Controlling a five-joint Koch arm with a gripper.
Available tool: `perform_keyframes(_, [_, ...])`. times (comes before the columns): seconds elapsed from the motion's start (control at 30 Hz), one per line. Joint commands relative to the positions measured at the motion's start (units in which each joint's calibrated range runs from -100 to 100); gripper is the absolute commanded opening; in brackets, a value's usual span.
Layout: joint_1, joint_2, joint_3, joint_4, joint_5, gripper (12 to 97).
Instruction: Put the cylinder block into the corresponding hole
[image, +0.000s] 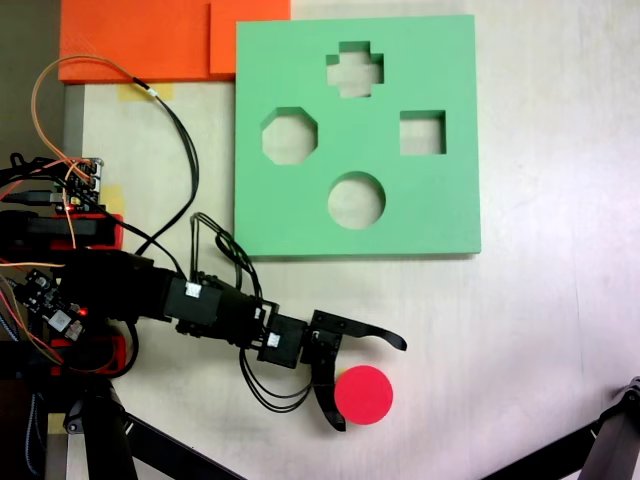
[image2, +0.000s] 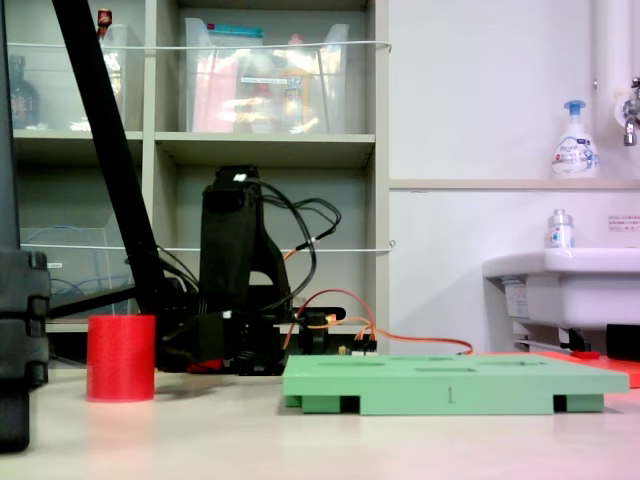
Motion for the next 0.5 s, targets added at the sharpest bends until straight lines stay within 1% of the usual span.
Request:
perform_keyframes(0.0, [0.8,0.2,2.3,1.5,0.4,84.5])
perform_keyframes(0.07, [1.2,0.3,2.9,1.0,0.4,83.8])
perform_keyframes(0.1, [1.4,0.3,2.8,0.8,0.4,81.2])
perform_keyframes(0.23, [1.9,0.3,0.9,1.2,0.4,59.9])
perform_keyframes(0.3, [1.9,0.2,-0.4,1.8,0.4,51.4])
perform_keyframes(0.33, [1.8,0.2,-0.6,1.9,0.4,50.2])
perform_keyframes(0.4, [1.8,0.2,-1.0,2.1,0.4,51.8])
perform_keyframes(0.47, [1.8,0.2,-0.8,2.1,0.4,62.9])
